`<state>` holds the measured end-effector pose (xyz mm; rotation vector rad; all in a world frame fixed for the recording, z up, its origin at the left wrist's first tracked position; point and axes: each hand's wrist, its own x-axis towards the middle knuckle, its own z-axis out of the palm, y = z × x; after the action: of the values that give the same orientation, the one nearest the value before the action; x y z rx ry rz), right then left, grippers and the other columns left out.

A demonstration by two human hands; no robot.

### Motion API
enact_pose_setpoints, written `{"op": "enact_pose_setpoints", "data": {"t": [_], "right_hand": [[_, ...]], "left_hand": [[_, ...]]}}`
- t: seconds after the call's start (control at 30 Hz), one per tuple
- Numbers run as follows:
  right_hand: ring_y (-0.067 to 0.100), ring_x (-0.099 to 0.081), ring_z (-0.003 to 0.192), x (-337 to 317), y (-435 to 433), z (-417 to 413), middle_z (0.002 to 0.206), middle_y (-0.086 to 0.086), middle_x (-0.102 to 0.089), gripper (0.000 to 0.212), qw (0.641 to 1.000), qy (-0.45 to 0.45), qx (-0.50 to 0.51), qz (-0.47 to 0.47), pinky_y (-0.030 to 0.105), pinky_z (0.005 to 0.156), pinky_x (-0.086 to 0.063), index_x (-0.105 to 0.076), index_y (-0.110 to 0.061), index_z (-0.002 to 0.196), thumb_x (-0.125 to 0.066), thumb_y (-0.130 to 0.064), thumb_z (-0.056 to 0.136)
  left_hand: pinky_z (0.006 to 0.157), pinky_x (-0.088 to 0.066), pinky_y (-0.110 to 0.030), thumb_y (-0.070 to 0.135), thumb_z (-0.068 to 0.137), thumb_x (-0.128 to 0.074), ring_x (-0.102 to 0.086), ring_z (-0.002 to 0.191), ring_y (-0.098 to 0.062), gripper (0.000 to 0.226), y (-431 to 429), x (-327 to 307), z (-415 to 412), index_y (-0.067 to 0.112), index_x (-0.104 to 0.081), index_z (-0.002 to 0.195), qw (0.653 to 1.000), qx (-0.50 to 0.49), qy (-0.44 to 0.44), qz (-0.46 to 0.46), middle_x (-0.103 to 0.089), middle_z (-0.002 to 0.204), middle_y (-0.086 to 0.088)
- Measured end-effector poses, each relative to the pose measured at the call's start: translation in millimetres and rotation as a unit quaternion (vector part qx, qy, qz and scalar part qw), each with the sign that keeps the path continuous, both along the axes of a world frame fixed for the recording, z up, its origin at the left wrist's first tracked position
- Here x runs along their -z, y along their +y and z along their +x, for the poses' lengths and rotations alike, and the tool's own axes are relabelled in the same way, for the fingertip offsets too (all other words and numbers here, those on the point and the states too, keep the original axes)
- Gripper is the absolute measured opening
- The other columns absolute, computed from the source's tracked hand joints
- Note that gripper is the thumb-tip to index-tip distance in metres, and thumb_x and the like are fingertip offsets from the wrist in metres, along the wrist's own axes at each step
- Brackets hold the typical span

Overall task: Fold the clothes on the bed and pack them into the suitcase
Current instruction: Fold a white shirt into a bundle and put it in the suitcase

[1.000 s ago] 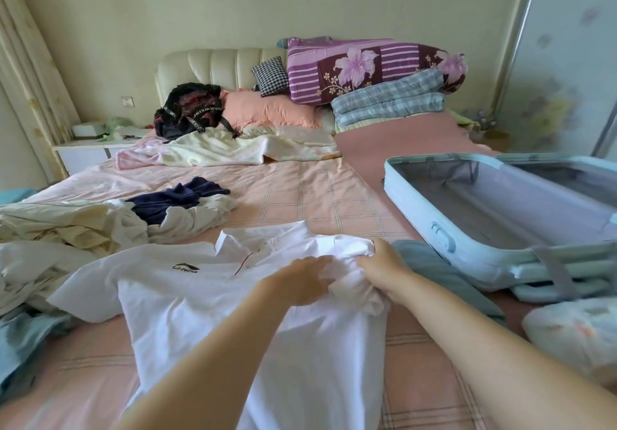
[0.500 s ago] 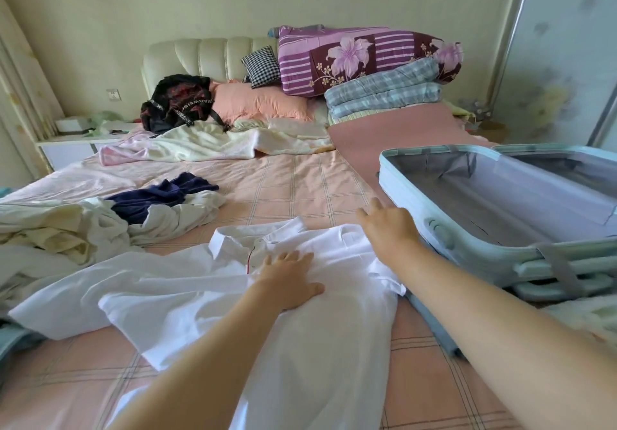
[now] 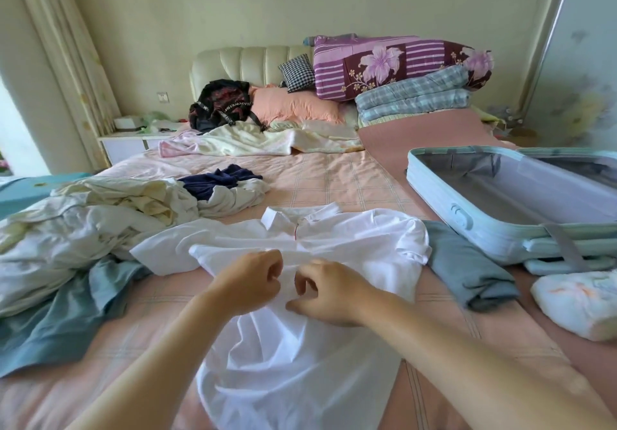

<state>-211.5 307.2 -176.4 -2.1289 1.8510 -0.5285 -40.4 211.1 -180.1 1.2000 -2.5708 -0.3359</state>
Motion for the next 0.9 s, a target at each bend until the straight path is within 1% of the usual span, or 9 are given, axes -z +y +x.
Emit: {"op": "enact_pose_setpoints", "data": {"t": [0.13, 0.27, 0.37, 0.47, 0.57, 0.67, 0.77, 0.83, 0.9], "right_hand": [[0.009, -0.053, 0.088, 5.6, 23.8, 24.7, 0.096, -0.013, -0.054, 0.053, 0.996, 0.077, -0.046, 0.019, 0.03, 0.077, -0.043, -0.055, -0.031, 0.091, -0.077, -0.071, 0.064], [0.018, -0.045, 0.116, 25.9, 34.0, 25.3, 0.124, -0.004, -0.046, 0.073, 0.974, 0.209, -0.054, 0.065, 0.036, 0.101, -0.037, -0.054, -0.038, 0.12, -0.08, -0.067, 0.059], [0.021, -0.054, 0.113, 26.1, 31.3, 22.8, 0.116, -0.004, -0.055, 0.041, 0.985, 0.163, -0.026, 0.057, 0.033, 0.091, -0.043, -0.068, -0.028, 0.107, -0.079, -0.047, 0.073], [0.023, -0.054, 0.109, 21.2, 28.3, 17.1, 0.106, -0.003, -0.065, 0.02, 0.987, 0.156, -0.012, 0.026, 0.033, 0.087, -0.044, -0.074, -0.024, 0.096, -0.071, -0.038, 0.082], [0.025, -0.055, 0.108, 12.4, 24.3, 1.9, 0.105, -0.001, -0.058, 0.014, 0.989, 0.122, 0.072, -0.047, 0.031, 0.078, -0.043, -0.074, -0.029, 0.098, -0.066, -0.033, 0.089], [0.028, -0.063, 0.097, -2.5, 18.7, -12.6, 0.102, 0.0, -0.055, 0.017, 0.969, 0.094, 0.19, -0.125, 0.032, 0.069, -0.042, -0.073, -0.028, 0.105, -0.061, -0.03, 0.094], [0.029, -0.065, 0.099, -4.1, 12.7, -24.1, 0.102, 0.003, -0.068, 0.028, 0.947, 0.078, 0.276, -0.147, 0.031, 0.069, -0.039, -0.059, -0.025, 0.12, -0.061, -0.027, 0.092], [0.024, -0.062, 0.088, -2.9, 13.0, -28.3, 0.09, -0.001, -0.064, 0.03, 0.965, -0.019, 0.236, -0.114, 0.032, 0.068, -0.04, -0.052, -0.023, 0.111, -0.068, -0.029, 0.087], [0.016, -0.056, 0.077, -3.6, 18.7, -25.9, 0.083, -0.006, -0.06, 0.031, 0.985, -0.11, 0.12, -0.056, 0.031, 0.068, -0.044, -0.051, -0.024, 0.092, -0.077, -0.033, 0.079]], "left_hand": [[0.059, -0.044, -0.024, 0.018, 0.081, -0.053, -0.055, 0.069, -0.015, 0.014, 18.6, 4.1, 48.1, 0.026, -0.06, 0.072, 0.995, -0.018, -0.086, 0.043, -0.06, 0.072, 0.009], [0.089, -0.049, -0.028, 0.034, 0.075, -0.061, -0.055, 0.101, -0.009, 0.026, 28.3, 8.6, 81.2, 0.041, -0.068, 0.099, 0.984, 0.009, -0.155, 0.09, -0.058, 0.107, 0.018], [0.109, -0.035, -0.032, 0.055, 0.065, -0.078, -0.034, 0.12, -0.001, 0.067, 32.3, 13.2, 96.0, 0.054, -0.053, 0.127, 0.976, 0.045, -0.184, 0.109, -0.037, 0.129, 0.028], [0.114, -0.03, -0.032, 0.055, 0.065, -0.081, -0.033, 0.127, -0.001, 0.074, 32.0, 15.3, 96.3, 0.052, -0.052, 0.133, 0.977, 0.053, -0.184, 0.094, -0.035, 0.138, 0.026], [0.109, -0.035, -0.027, 0.051, 0.07, -0.081, -0.043, 0.124, -0.003, 0.059, 25.0, 19.1, 91.4, 0.037, -0.064, 0.125, 0.981, 0.042, -0.176, 0.072, -0.047, 0.133, 0.022], [0.081, -0.049, -0.033, 0.033, 0.087, -0.068, -0.06, 0.096, -0.02, 0.011, 21.4, 17.4, 74.2, 0.027, -0.068, 0.096, 0.996, 0.0, -0.083, 0.028, -0.066, 0.102, 0.006], [0.066, -0.047, -0.033, 0.027, 0.095, -0.055, -0.056, 0.094, -0.021, 0.012, 22.6, -1.3, 49.4, 0.028, -0.066, 0.101, 0.99, -0.049, 0.009, -0.128, -0.062, 0.097, 0.004], [0.066, -0.049, -0.034, 0.026, 0.096, -0.053, -0.055, 0.096, -0.023, 0.019, 17.8, -11.0, 37.8, 0.026, -0.069, 0.106, 0.974, -0.083, 0.014, -0.211, -0.059, 0.102, 0.0], [0.06, -0.045, -0.031, 0.025, 0.096, -0.048, -0.058, 0.085, -0.026, 0.022, 12.2, -14.8, 30.2, 0.023, -0.069, 0.103, 0.973, -0.152, 0.007, -0.176, -0.063, 0.098, -0.002]]}}
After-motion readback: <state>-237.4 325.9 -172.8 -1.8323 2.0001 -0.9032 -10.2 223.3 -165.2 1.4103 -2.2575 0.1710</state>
